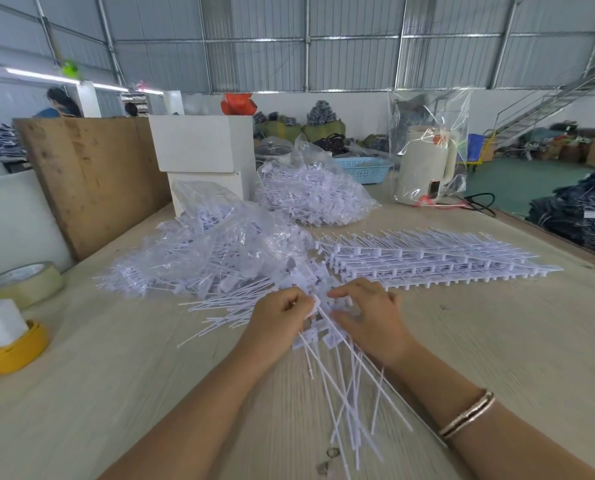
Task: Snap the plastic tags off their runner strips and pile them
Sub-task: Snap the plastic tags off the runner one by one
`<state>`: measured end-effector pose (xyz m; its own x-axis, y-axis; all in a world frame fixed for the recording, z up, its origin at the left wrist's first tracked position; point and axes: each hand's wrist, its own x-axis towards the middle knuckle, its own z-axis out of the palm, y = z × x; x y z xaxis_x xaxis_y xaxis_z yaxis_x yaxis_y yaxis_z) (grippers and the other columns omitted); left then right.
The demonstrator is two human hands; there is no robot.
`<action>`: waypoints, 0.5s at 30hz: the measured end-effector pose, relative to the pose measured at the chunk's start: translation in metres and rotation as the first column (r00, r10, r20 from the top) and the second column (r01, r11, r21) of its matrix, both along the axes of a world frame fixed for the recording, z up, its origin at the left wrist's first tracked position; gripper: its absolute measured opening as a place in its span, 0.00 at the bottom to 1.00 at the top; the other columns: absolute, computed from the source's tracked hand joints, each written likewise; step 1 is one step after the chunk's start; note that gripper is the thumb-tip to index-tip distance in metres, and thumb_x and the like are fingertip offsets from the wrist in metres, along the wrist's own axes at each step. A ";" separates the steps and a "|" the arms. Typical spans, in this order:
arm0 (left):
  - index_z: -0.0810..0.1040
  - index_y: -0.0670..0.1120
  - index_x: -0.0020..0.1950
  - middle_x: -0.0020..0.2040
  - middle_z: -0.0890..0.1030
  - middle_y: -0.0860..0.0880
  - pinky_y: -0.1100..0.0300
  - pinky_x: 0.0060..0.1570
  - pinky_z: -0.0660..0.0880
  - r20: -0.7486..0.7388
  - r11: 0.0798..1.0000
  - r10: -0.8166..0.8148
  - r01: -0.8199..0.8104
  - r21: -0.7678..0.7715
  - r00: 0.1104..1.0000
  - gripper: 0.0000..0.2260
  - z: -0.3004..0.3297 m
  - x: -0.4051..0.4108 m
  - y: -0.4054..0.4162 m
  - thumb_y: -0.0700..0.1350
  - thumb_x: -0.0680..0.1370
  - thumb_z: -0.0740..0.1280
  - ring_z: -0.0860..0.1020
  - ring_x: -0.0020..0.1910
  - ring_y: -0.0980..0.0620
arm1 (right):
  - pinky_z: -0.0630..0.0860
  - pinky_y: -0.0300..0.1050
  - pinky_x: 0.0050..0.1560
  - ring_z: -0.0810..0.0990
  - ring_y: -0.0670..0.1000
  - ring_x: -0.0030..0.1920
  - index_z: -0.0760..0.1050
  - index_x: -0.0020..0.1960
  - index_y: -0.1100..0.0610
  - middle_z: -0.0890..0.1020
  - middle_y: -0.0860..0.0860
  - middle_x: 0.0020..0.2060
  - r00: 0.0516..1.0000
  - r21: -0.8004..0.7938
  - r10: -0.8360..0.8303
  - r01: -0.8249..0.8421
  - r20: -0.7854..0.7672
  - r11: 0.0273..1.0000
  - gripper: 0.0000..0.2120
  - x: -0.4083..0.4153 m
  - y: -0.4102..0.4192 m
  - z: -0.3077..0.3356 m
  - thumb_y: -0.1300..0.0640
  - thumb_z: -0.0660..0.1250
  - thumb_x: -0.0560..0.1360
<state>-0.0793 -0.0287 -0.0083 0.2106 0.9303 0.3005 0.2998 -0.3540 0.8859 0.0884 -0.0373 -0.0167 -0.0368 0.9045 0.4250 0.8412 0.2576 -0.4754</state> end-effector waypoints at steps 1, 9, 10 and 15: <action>0.70 0.42 0.30 0.24 0.66 0.54 0.64 0.30 0.64 -0.035 1.000 -0.019 0.019 -0.002 0.999 0.15 -0.001 0.000 0.000 0.40 0.78 0.61 0.65 0.24 0.58 | 0.60 0.47 0.61 0.74 0.46 0.57 0.77 0.52 0.44 0.76 0.40 0.49 0.993 0.065 0.033 -0.026 -0.112 0.998 0.06 -0.001 -0.004 0.003 0.51 0.66 0.76; 0.72 0.53 0.34 0.24 0.71 0.57 0.70 0.27 0.64 -0.093 0.992 -0.006 0.017 0.124 0.996 0.14 0.000 0.004 -0.005 0.38 0.77 0.62 0.69 0.25 0.61 | 0.63 0.57 0.59 0.75 0.45 0.38 0.71 0.29 0.52 0.74 0.45 0.28 0.975 -0.039 0.173 -0.180 -0.137 0.983 0.20 -0.012 -0.012 0.010 0.48 0.60 0.79; 0.72 0.51 0.35 0.25 0.72 0.57 0.71 0.27 0.64 -0.074 0.992 0.005 0.004 0.129 0.997 0.11 0.000 0.003 -0.004 0.39 0.77 0.63 0.69 0.25 0.62 | 0.62 0.57 0.58 0.74 0.45 0.36 0.67 0.27 0.50 0.72 0.44 0.26 0.969 -0.002 0.165 -0.168 -0.184 0.986 0.21 -0.012 -0.011 0.010 0.51 0.61 0.79; 0.72 0.43 0.34 0.29 0.74 0.51 0.61 0.34 0.66 -0.200 0.998 -0.025 0.036 0.052 0.980 0.16 -0.003 0.001 0.000 0.51 0.78 0.62 0.70 0.29 0.55 | 0.62 0.52 0.49 0.68 0.41 0.29 0.68 0.30 0.55 0.68 0.42 0.24 0.845 0.028 0.181 -0.193 -0.503 0.981 0.19 -0.007 -0.004 0.003 0.58 0.59 0.80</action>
<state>-0.0781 -0.0286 -0.0112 0.2992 0.9056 0.3005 0.4563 -0.4124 0.7885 0.0815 -0.0413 -0.0135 0.0060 0.9114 0.4114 0.4245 0.3701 -0.8263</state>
